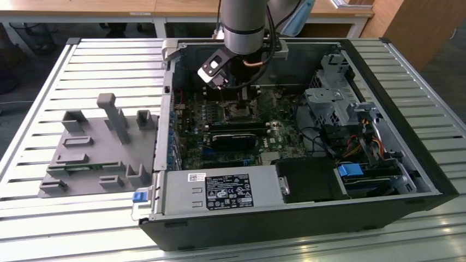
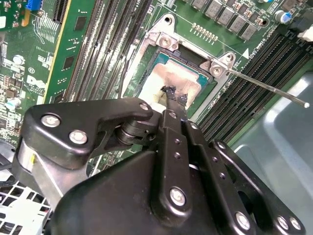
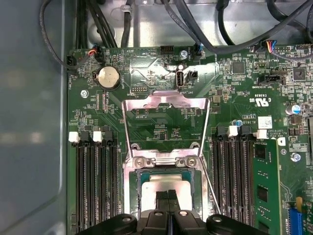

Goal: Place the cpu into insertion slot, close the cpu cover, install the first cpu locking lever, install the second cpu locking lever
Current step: 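Place the cpu into insertion slot, then close the cpu cover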

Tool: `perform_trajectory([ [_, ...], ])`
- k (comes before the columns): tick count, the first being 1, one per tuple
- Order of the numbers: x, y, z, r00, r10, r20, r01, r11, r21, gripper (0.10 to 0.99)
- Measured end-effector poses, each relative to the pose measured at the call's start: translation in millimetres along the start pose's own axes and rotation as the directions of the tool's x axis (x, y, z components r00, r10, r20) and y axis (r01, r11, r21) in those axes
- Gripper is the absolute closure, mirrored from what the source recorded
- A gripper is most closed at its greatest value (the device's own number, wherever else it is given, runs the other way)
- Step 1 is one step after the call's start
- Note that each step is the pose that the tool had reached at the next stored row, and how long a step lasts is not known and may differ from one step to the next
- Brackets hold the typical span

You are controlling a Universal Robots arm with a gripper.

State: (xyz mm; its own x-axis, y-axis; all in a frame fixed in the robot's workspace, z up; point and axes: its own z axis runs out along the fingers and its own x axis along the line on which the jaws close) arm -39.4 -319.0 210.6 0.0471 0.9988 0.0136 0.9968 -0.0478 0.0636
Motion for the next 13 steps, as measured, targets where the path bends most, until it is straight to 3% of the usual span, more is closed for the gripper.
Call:
perform_trajectory([
  [13,0.1,0.3,-5.2,1.0000,0.000,0.0000,0.000,1.0000,0.000,0.980],
])
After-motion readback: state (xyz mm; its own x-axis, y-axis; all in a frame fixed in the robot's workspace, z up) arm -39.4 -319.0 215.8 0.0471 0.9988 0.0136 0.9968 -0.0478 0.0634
